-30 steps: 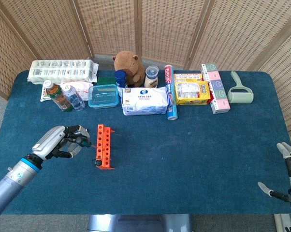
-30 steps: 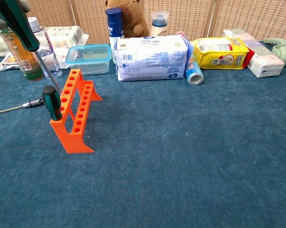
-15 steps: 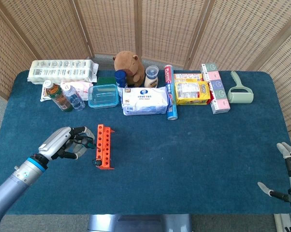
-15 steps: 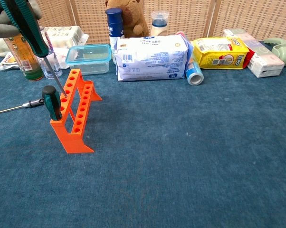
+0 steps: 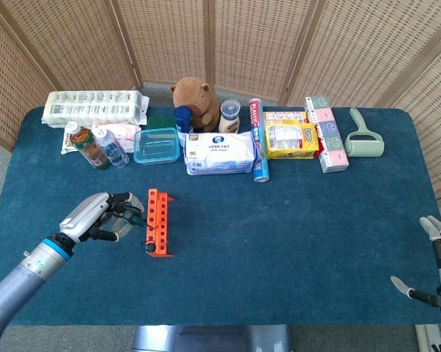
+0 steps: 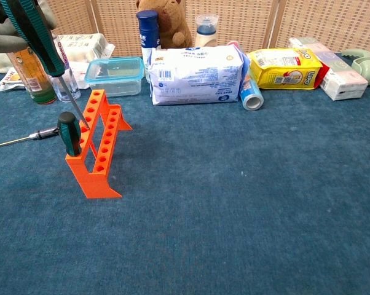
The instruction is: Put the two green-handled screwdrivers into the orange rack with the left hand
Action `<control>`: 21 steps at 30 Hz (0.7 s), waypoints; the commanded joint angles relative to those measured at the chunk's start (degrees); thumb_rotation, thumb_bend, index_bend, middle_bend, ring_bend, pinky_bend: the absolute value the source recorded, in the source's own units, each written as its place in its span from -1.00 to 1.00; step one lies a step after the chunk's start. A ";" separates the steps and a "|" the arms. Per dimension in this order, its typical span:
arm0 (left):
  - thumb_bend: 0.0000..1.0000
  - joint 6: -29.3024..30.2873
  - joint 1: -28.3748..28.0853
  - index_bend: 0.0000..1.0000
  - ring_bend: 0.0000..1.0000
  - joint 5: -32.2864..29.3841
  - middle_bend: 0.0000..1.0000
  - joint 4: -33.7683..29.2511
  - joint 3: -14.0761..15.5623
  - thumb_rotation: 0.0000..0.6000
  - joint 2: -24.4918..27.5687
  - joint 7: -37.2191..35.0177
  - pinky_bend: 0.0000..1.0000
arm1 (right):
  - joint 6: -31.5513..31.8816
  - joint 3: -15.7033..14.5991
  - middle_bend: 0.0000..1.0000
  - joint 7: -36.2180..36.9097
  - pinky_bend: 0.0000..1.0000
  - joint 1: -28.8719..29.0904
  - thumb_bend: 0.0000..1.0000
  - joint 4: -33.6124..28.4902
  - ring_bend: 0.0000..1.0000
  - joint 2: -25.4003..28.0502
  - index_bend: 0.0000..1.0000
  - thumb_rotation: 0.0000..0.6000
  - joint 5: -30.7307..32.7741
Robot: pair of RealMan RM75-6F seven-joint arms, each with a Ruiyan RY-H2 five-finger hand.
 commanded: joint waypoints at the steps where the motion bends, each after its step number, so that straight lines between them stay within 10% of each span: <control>1: -0.12 -0.01 -0.08 0.03 0.43 -0.09 0.56 -0.06 -0.01 1.00 0.04 0.22 0.73 | -0.01 0.01 -0.91 0.00 -0.99 0.01 -0.79 -0.01 -1.00 0.02 -0.97 1.00 -0.01; 21: -0.12 0.26 0.13 0.03 0.43 -0.07 0.56 -0.49 0.11 1.00 0.77 0.01 0.73 | 0.16 0.00 -0.91 -0.01 -0.99 -0.04 -0.79 -0.05 -1.00 0.00 -0.97 1.00 -0.20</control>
